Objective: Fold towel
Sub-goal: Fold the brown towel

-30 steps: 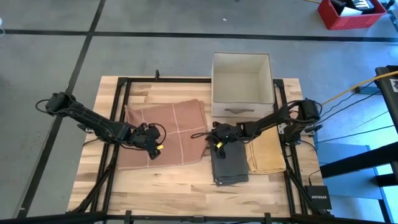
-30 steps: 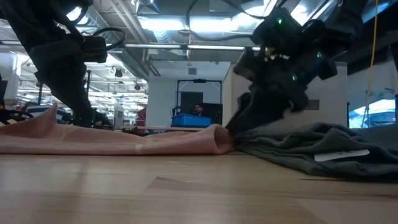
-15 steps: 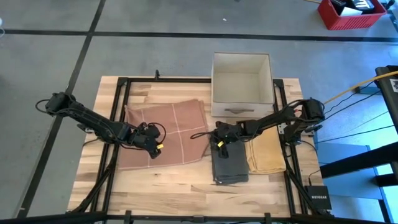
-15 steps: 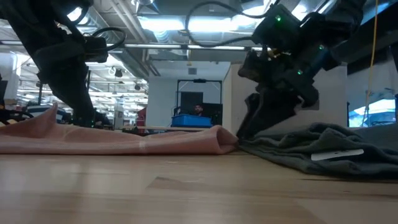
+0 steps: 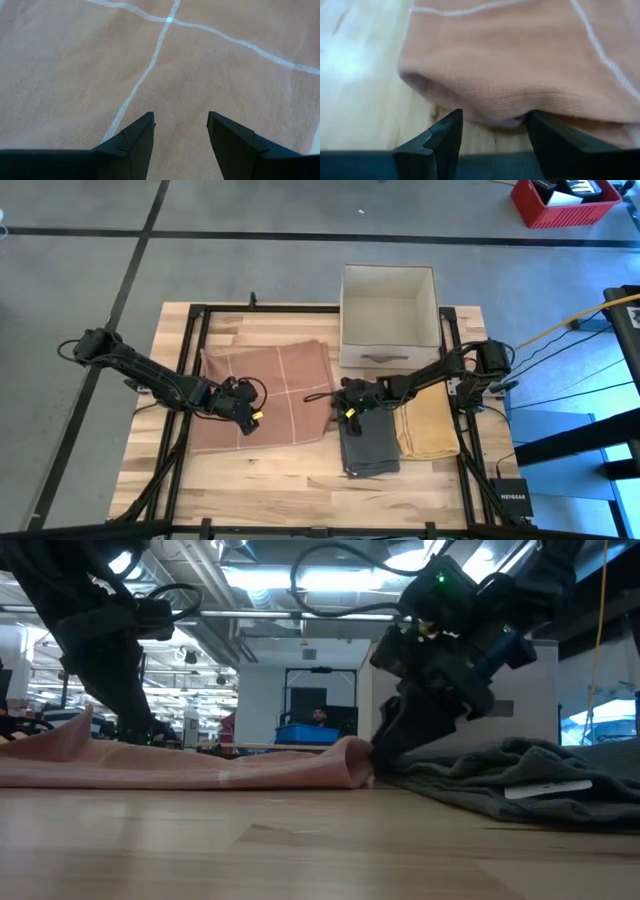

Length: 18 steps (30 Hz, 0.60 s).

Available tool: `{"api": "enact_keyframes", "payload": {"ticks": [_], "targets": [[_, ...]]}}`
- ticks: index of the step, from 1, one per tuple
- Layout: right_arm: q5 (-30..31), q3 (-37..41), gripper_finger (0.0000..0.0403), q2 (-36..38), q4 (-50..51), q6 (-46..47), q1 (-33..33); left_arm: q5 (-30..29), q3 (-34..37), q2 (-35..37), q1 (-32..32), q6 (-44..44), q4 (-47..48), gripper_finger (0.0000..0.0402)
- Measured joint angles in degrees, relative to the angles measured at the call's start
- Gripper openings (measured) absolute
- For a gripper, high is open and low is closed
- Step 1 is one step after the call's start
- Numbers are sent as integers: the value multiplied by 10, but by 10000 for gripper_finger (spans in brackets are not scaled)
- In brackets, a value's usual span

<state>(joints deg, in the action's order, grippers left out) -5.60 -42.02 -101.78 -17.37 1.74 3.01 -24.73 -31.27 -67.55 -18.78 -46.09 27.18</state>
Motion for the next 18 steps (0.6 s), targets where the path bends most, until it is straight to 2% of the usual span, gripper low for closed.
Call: {"api": "enact_keyframes", "payload": {"ticks": [7, 14, 18], "targets": [[0, -13, 220, -5, -22, -20, 0, 0, 0, 0, 0, 0, 0, 177], [11, -12, 220, -67, -85, -22, 0, 0, 0, 0, 0, 0, 0, 177], [4, -13, 220, -77, -107, -16, 0, 0, 0, 0, 0, 0, 0, 177]]}}
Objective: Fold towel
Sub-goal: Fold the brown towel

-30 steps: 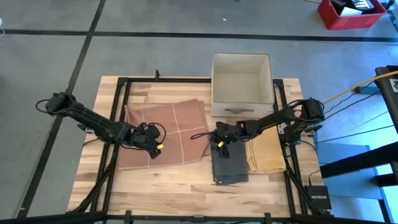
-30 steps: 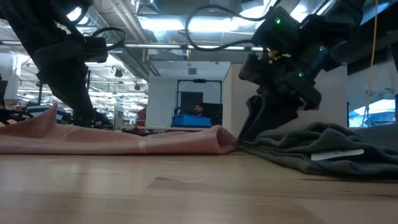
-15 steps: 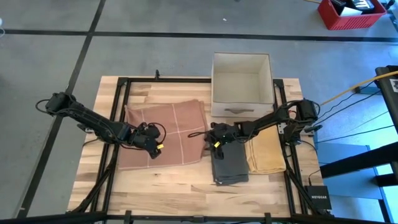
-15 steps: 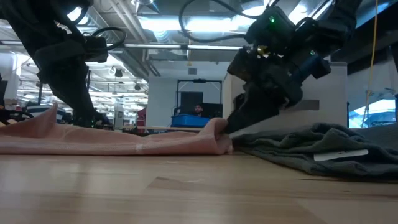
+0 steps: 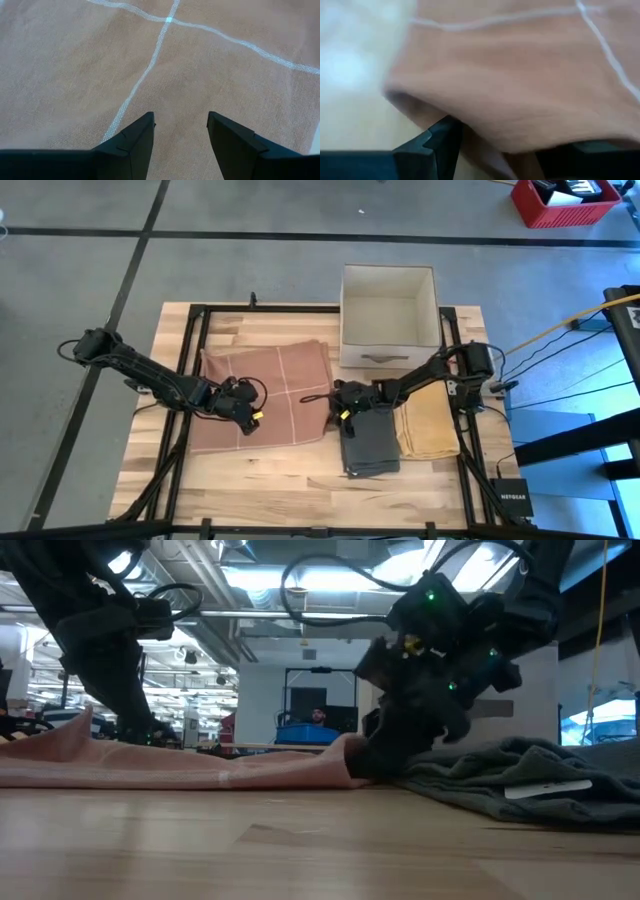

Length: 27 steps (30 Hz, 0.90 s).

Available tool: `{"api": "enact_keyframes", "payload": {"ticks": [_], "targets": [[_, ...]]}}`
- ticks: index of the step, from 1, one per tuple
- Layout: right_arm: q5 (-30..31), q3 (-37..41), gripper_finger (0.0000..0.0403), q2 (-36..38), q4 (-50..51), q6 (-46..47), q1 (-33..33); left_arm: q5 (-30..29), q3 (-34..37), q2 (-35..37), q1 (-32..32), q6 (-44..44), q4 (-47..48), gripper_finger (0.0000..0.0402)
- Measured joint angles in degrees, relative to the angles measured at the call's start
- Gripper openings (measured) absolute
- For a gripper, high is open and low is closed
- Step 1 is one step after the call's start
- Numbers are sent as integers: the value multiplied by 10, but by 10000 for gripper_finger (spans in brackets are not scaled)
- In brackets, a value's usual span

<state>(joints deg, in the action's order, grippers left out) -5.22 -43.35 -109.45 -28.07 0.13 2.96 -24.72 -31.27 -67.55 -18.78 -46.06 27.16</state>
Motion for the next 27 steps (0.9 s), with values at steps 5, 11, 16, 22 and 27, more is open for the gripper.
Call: {"api": "enact_keyframes", "payload": {"ticks": [5, 11, 16, 22, 27], "targets": [[-136, 0, 220, 0, -52, 26, 0, -6, 0, 0, 0, 1, 0, 177], [-275, 0, 220, 0, -17, 82, 0, -10, 0, 0, 0, 0, 6, 177], [-231, 0, 220, 1, 7, 82, -1, -12, 0, 0, 0, 2, 6, 177], [-109, -3, 220, 28, 76, 25, -10, -13, 0, 0, 0, 0, 6, 177], [-56, -19, 220, 82, 193, -13, -15, -13, 0, 0, 0, -4, 5, 177]]}}
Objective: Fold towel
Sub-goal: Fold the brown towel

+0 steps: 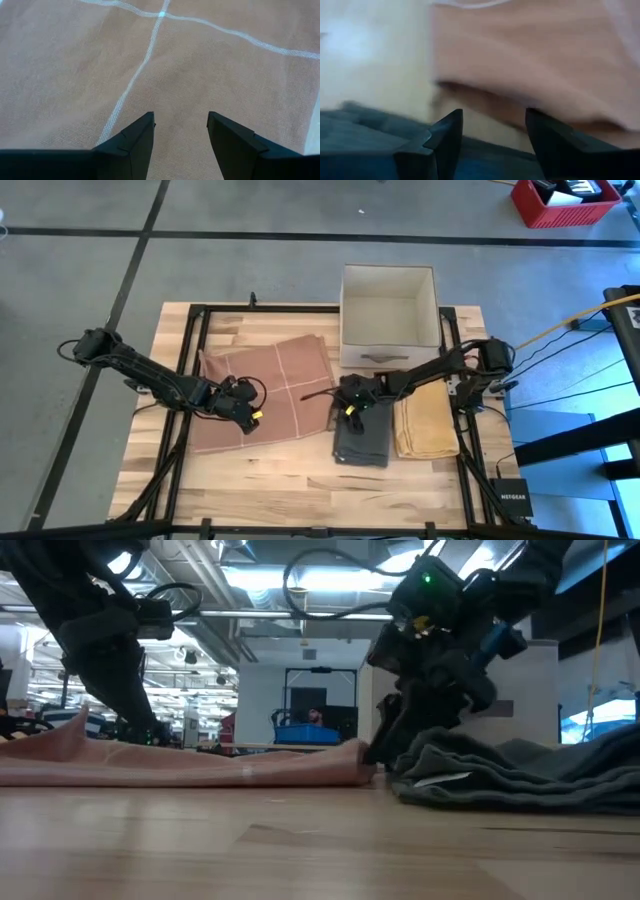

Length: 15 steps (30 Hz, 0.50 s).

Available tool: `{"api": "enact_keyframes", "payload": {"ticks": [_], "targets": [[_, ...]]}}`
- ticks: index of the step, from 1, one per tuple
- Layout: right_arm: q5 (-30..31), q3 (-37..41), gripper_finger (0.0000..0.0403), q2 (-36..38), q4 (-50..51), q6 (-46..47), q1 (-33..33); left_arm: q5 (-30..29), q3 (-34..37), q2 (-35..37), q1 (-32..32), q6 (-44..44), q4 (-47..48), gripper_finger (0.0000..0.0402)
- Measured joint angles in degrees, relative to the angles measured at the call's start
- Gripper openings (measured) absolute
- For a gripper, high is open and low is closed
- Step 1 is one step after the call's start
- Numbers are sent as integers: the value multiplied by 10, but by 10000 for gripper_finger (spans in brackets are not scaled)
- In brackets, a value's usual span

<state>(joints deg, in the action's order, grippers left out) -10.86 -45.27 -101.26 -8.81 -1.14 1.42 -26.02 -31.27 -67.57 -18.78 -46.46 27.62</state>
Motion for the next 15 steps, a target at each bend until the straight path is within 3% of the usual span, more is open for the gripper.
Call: {"api": "enact_keyframes", "payload": {"ticks": [4, 9, 15], "targets": [[83, -4, 220, 5, 25, -22, 0, 0, 0, 0, 0, 0, -1, 177], [129, -4, 220, 5, 39, -24, -1, 0, 0, 0, 0, -2, -1, 177], [68, -4, 220, -18, -70, -27, 0, 0, 0, 0, 0, -3, -1, 177]]}}
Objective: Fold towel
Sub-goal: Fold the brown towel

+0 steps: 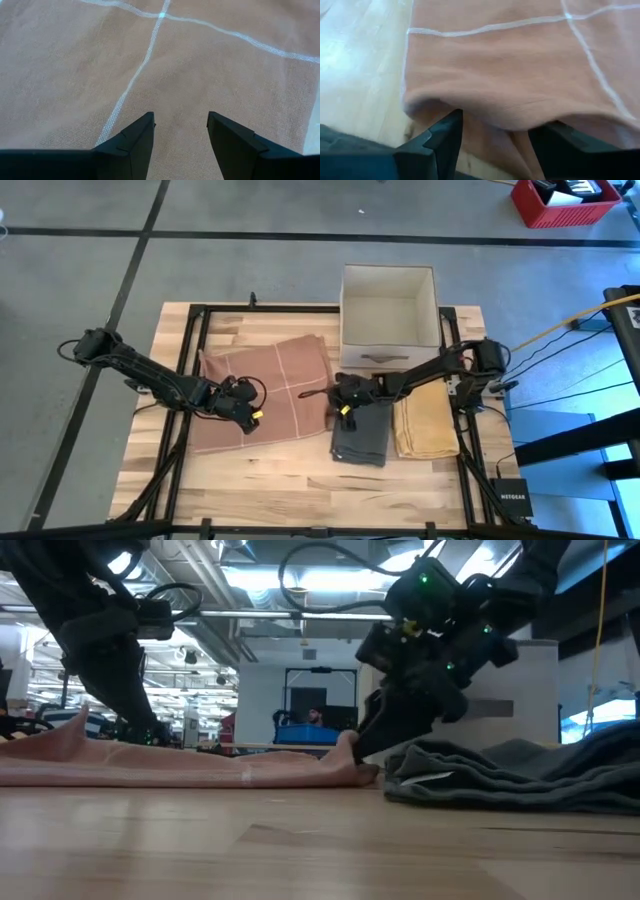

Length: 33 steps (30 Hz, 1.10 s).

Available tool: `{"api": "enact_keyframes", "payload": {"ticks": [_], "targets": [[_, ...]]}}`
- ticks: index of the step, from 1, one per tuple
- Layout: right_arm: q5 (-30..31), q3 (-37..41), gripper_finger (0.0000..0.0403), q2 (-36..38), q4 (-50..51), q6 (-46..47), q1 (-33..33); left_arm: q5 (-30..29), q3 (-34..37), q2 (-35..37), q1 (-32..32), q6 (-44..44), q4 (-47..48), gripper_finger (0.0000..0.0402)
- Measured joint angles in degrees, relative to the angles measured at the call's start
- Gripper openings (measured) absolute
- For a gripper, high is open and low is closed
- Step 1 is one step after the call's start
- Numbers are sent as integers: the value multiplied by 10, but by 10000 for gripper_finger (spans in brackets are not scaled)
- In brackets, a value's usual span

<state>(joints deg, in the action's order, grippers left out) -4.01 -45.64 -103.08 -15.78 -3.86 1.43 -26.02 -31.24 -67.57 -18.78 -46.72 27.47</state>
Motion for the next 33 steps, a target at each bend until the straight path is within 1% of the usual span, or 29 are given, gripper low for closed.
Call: {"api": "enact_keyframes", "payload": {"ticks": [5, 7, 9, 11, 17, 20, 23, 27, 31, 33], "targets": [[-11, -8, 220, -41, -52, 4, 0, 0, 0, 0, 0, 0, -1, 177], [-25, -20, 220, -52, -63, 3, 0, 0, 0, 0, 0, 0, -1, 177], [-60, -29, 220, -61, -65, -6, 0, 0, 0, 0, 0, 0, -1, 177], [-81, -33, 220, -74, -58, -16, 0, 0, 0, 0, 0, 0, -1, 177], [-89, -58, 220, -116, -73, -27, 0, -3, 0, 0, 0, 2, -8, 177], [-109, -65, 215, -121, -72, -28, 0, -1, 0, -3, -2, 3, -26, 177], [-121, -71, 182, -121, -68, -26, 0, 12, 0, -21, -12, 27, -69, 177], [-109, -73, 107, -119, -62, -24, 1, 24, 0, -71, -28, 51, -117, 177], [-105, -74, 22, -111, -39, -22, 1, 32, 0, -136, -44, 20, -111, 177], [-106, -73, 10, -100, -19, -17, 2, 22, -3, -169, -51, 2, -108, 177]]}}
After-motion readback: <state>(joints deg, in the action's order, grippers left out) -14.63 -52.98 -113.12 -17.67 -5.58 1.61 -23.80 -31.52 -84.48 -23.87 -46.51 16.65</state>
